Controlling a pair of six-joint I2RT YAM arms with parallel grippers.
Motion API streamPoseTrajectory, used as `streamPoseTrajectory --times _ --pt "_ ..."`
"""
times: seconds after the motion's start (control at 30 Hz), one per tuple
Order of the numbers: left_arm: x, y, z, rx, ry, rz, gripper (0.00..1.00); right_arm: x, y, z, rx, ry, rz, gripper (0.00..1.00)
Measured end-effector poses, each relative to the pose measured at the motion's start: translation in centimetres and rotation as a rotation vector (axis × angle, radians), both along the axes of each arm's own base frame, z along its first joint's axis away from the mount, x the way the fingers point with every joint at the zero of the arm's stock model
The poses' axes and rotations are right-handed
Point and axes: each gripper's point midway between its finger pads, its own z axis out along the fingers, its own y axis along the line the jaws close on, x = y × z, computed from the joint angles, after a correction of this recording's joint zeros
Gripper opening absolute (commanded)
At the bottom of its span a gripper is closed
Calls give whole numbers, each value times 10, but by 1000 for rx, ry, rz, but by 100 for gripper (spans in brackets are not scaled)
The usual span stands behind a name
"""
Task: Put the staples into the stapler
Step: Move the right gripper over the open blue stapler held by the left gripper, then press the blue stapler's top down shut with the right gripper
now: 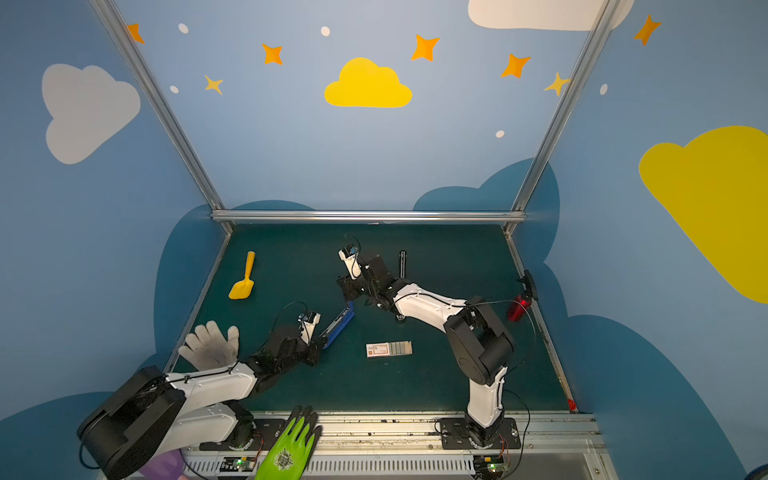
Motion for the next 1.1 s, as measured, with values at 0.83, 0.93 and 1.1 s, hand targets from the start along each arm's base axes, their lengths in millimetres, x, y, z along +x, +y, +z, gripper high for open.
streamPoseTrajectory --times 0.83,0.93,1.1 --pt "7 -1 26 -45 -82 12 4 -26 13 -1 -21 22 39 39" --pt "8 -2 29 -52 -95 14 4 -29 14 -2 -20 35 45 40" --pt "10 -3 34 -61 -111 17 4 -34 16 -4 -25 45 52 42"
